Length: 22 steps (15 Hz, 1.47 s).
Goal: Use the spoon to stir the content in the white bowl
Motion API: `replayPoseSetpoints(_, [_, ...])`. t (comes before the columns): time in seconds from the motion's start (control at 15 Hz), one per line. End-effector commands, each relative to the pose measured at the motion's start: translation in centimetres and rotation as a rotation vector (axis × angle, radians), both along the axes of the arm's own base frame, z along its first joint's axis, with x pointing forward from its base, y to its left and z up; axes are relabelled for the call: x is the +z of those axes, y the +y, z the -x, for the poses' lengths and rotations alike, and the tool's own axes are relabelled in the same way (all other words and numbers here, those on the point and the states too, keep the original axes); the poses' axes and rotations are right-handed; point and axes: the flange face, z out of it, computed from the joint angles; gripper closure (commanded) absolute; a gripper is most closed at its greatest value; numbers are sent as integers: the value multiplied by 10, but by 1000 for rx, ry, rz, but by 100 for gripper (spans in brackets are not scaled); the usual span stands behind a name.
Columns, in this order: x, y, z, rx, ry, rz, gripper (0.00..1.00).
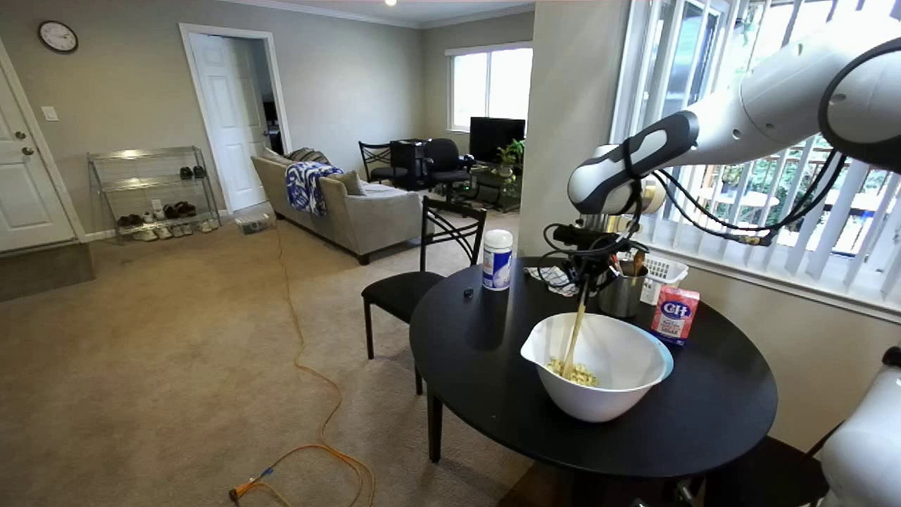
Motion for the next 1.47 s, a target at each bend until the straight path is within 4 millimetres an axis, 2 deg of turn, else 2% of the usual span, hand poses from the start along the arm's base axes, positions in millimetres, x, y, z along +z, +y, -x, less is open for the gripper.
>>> replayPoseSetpoints(0.0, [-6, -12, -2, -36, -42, 12, 97])
replayPoseSetpoints(0.73, [-6, -33, -2, -31, -69, 112, 97])
replayPoseSetpoints(1.4, [-7, -39, 2, -6, -35, 195, 97])
